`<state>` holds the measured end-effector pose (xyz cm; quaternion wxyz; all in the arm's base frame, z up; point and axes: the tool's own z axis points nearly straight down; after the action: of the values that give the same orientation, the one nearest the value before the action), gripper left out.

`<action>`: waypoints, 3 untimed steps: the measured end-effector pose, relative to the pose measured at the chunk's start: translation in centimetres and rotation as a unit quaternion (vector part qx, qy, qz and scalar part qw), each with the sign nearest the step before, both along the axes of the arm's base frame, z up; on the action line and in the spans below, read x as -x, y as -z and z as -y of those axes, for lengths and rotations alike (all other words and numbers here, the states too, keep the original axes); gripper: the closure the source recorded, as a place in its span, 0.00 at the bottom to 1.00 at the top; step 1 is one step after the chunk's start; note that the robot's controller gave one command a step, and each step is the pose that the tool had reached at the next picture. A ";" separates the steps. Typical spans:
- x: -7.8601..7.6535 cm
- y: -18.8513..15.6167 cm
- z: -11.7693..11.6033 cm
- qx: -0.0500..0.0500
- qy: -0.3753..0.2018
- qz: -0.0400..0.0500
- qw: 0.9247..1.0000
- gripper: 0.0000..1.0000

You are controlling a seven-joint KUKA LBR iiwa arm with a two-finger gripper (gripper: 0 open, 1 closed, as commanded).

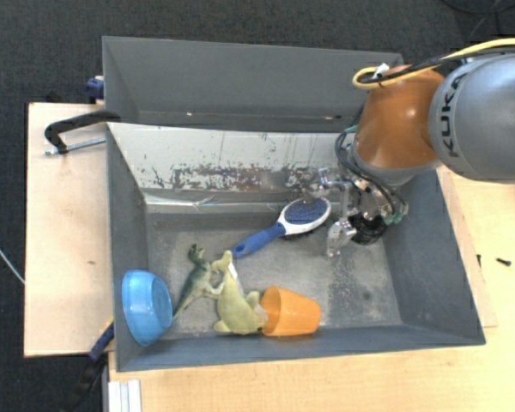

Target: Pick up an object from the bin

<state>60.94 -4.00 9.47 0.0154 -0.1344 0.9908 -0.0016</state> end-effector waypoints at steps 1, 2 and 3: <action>0.7 -1.2 -6.4 0.000 -0.038 -0.005 0.999 0.00; 0.6 -3.5 -8.6 -0.002 0.063 -0.011 0.998 0.00; 0.7 2.2 -6.3 -0.004 0.095 -0.011 0.995 0.00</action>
Offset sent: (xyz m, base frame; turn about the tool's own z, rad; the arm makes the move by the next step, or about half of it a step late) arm -0.0117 0.0612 0.0068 -0.0726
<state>60.25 2.26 7.23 0.0046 -0.0395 0.9992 0.0020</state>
